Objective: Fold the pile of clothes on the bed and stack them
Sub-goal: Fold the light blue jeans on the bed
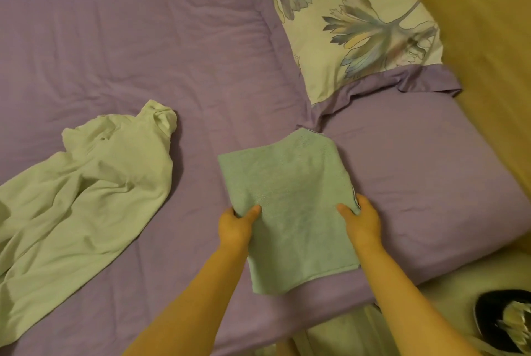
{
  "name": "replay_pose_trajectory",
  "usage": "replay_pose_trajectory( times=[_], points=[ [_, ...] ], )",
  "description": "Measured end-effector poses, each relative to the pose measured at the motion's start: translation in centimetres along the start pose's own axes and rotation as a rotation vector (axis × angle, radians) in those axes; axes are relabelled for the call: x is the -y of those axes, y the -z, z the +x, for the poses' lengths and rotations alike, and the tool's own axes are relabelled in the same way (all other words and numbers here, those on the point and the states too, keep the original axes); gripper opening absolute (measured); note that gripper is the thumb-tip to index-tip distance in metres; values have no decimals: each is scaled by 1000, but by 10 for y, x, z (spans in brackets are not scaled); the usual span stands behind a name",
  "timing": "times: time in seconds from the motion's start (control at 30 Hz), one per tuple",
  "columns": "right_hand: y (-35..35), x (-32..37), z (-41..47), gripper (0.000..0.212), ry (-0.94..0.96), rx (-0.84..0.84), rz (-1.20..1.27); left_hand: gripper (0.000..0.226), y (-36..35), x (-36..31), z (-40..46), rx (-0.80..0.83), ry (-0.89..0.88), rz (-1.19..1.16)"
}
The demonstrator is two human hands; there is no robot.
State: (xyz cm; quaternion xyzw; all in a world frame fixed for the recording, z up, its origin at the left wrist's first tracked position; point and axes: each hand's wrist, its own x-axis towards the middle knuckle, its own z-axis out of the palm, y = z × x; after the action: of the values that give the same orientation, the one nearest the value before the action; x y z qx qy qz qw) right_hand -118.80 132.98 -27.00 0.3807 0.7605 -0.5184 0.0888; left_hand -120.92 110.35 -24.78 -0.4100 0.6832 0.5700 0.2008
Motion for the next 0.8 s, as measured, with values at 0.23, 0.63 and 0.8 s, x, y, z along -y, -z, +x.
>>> replay_pose_trajectory(
  times=[0.23, 0.63, 0.8],
  points=[
    [81, 21, 29, 32, 46, -161, -127, 31, -73, -29, -25, 228, -53, 81],
    [184, 35, 75, 47, 103, -332, -382, 41, -176, -59, -58, 585, -158, 153],
    [156, 31, 63, 48, 172, -152, -434, 60, -171, -41, -59, 600, -195, 426]
  ],
)
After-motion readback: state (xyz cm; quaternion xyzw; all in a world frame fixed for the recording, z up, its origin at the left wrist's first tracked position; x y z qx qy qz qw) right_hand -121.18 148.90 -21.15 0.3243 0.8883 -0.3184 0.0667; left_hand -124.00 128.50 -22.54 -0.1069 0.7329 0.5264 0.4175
